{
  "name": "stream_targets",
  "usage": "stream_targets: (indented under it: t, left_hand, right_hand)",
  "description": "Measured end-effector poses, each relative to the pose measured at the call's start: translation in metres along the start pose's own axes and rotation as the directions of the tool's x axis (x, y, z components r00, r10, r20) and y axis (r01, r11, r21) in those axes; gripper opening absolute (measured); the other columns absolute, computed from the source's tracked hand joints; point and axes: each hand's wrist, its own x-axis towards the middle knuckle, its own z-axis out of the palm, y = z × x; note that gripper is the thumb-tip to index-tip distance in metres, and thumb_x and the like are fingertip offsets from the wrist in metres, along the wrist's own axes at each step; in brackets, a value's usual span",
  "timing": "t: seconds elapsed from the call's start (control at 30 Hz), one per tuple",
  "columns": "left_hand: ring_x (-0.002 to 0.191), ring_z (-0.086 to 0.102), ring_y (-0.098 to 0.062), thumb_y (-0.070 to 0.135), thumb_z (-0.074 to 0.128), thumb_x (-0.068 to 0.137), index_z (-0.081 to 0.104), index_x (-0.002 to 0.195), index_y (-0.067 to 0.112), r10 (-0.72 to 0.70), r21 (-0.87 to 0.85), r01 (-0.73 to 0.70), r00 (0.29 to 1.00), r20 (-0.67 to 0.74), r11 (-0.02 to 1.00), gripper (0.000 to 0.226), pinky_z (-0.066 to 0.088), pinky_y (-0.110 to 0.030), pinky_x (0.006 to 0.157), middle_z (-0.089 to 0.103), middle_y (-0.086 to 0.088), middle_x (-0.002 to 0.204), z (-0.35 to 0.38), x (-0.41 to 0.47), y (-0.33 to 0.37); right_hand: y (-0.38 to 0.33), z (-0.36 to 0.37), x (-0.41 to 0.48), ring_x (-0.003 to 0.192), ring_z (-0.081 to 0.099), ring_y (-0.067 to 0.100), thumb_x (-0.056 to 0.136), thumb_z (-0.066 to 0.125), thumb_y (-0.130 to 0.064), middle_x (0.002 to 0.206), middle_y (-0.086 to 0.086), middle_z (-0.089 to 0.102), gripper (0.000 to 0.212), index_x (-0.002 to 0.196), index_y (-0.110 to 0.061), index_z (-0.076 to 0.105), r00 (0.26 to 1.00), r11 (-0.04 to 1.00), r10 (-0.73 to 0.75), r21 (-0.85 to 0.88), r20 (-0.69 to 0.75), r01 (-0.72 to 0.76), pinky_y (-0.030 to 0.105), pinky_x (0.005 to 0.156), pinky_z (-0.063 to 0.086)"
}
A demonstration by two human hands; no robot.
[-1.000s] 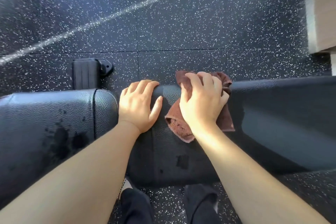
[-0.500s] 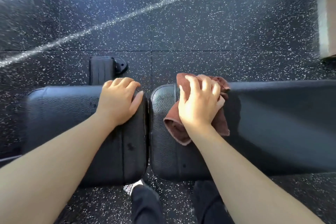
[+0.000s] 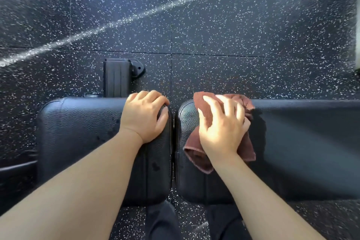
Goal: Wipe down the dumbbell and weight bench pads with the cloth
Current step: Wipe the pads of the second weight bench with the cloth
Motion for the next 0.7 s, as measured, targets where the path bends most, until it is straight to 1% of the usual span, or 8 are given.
stream_targets:
  t: [0.07,0.13,0.2,0.3,0.5,0.6,0.7]
  left_hand:
    - [0.085,0.058,-0.026,0.033,0.042,0.086,0.067,0.093,0.021,0.001,-0.002,-0.001,1.000,0.008,1.000,0.028,0.039,-0.037,0.075,0.064,0.004,0.095,0.001,0.000,0.000]
    - [0.085,0.058,-0.026,0.033,0.043,0.084,0.066,0.093,0.022,0.004,0.000,-0.004,1.000,0.014,1.000,0.028,0.039,-0.037,0.075,0.064,0.004,0.094,0.002,0.001,-0.001]
    - [0.084,0.058,-0.025,0.033,0.043,0.083,0.066,0.093,0.022,0.006,0.003,-0.007,1.000,0.027,1.000,0.027,0.039,-0.037,0.075,0.064,0.004,0.094,0.002,0.001,-0.001]
    - [0.085,0.058,-0.025,0.034,0.042,0.083,0.066,0.093,0.022,0.007,0.003,-0.007,1.000,0.029,1.000,0.029,0.039,-0.037,0.076,0.063,0.004,0.094,0.003,0.001,-0.001]
    - [0.084,0.058,-0.027,0.035,0.039,0.082,0.067,0.091,0.022,0.008,0.006,-0.008,1.000,0.012,1.000,0.032,0.040,-0.037,0.075,0.064,0.003,0.093,0.003,0.000,0.001]
    - [0.085,0.058,-0.027,0.036,0.037,0.081,0.068,0.091,0.021,0.002,-0.002,-0.002,1.000,-0.014,1.000,0.036,0.040,-0.037,0.076,0.066,0.001,0.094,0.002,-0.001,0.002]
    - [0.091,0.058,-0.028,0.037,0.036,0.083,0.067,0.096,0.019,-0.002,0.015,0.003,0.999,-0.041,1.000,0.038,0.038,-0.038,0.080,0.066,-0.001,0.097,0.003,-0.004,0.002]
  right_hand:
    - [-0.013,0.003,0.022,0.110,0.051,0.029,0.077,0.070,-0.032,0.114,-0.003,0.062,0.030,0.106,-0.032,0.065,0.999,1.000,0.006,-0.004,0.045,-0.006,0.049,0.082,0.038]
    - [-0.025,0.008,0.039,0.107,0.051,0.028,0.079,0.066,-0.034,0.109,-0.002,0.063,0.025,0.104,-0.030,0.065,0.995,0.999,0.036,-0.039,0.096,-0.032,0.048,0.083,0.036]
    - [-0.029,0.011,0.047,0.104,0.050,0.027,0.081,0.062,-0.034,0.105,-0.001,0.062,0.024,0.104,-0.028,0.065,0.992,0.995,0.062,-0.090,0.108,-0.052,0.047,0.082,0.035]
    - [-0.028,0.011,0.046,0.101,0.050,0.028,0.081,0.062,-0.034,0.101,0.000,0.062,0.023,0.103,-0.027,0.065,0.992,0.994,0.056,-0.101,0.115,-0.044,0.047,0.081,0.034]
    - [-0.024,0.009,0.038,0.104,0.052,0.027,0.078,0.065,-0.034,0.103,-0.004,0.064,0.022,0.100,-0.031,0.065,0.994,0.998,-0.029,-0.046,0.103,0.034,0.049,0.081,0.035]
    - [-0.022,0.008,0.026,0.107,0.050,0.027,0.076,0.067,-0.034,0.108,-0.004,0.062,0.027,0.102,-0.031,0.065,0.995,0.997,-0.069,-0.025,0.071,0.071,0.050,0.081,0.036]
    - [-0.021,0.007,0.005,0.109,0.049,0.027,0.075,0.064,-0.032,0.113,-0.005,0.061,0.030,0.105,-0.031,0.065,0.993,0.993,-0.120,-0.012,0.006,0.120,0.047,0.080,0.036]
